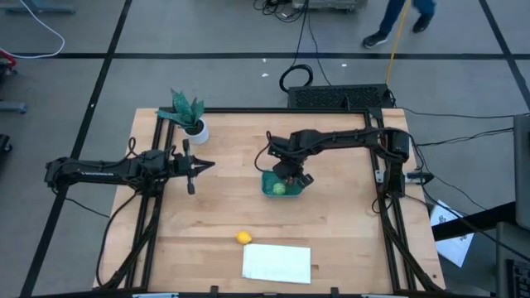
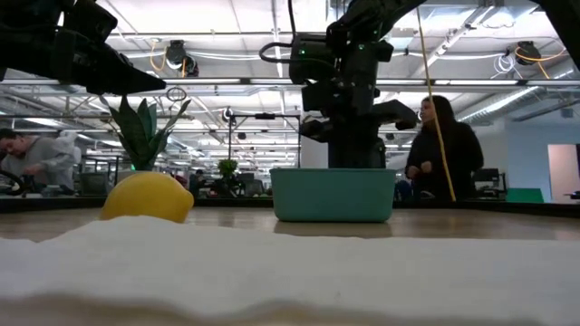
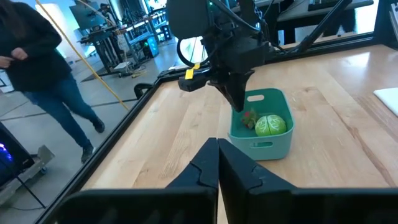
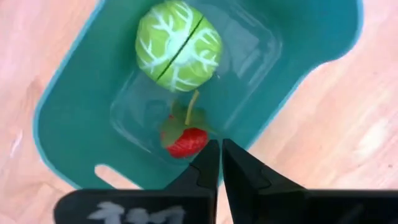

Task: Pick and placing Produce into tupperware
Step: Put the yellow lemon into the blue bin

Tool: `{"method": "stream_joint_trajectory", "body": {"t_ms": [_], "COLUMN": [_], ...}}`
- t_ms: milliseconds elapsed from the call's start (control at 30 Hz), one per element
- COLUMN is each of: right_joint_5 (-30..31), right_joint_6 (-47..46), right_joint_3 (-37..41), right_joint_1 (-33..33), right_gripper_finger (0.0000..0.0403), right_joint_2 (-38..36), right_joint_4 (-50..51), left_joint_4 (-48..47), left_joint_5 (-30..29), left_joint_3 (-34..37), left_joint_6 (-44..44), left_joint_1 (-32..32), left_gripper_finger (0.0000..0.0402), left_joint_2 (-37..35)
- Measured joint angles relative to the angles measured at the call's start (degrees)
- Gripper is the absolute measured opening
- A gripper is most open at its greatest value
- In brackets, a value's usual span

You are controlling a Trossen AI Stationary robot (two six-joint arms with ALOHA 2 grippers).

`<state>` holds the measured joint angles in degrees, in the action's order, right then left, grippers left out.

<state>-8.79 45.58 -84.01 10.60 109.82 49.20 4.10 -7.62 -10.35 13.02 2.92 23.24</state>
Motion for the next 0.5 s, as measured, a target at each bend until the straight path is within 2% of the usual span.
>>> {"method": "stream_joint_trajectory", "body": {"t_ms": [200,500], "right_joint_5": [-0.53,-3.99], "right_joint_6": [-3.66,-7.61], "right_joint_3": [0.0,0.0], "right_joint_1": [-0.76,-0.44], "right_gripper_finger": [0.0002,0.0001], "right_joint_2": [-0.99,-9.77], "right_joint_4": [0.05,-1.09], "left_joint_4": [0.0,0.0], "left_joint_5": [0.0,0.0], "left_joint_3": [0.0,0.0], "left_joint_6": [0.01,0.02], "left_joint_1": [0.0,0.0], "left_gripper_finger": [0.0023,0.0019], "left_joint_2": [-0.02,-0.01]}}
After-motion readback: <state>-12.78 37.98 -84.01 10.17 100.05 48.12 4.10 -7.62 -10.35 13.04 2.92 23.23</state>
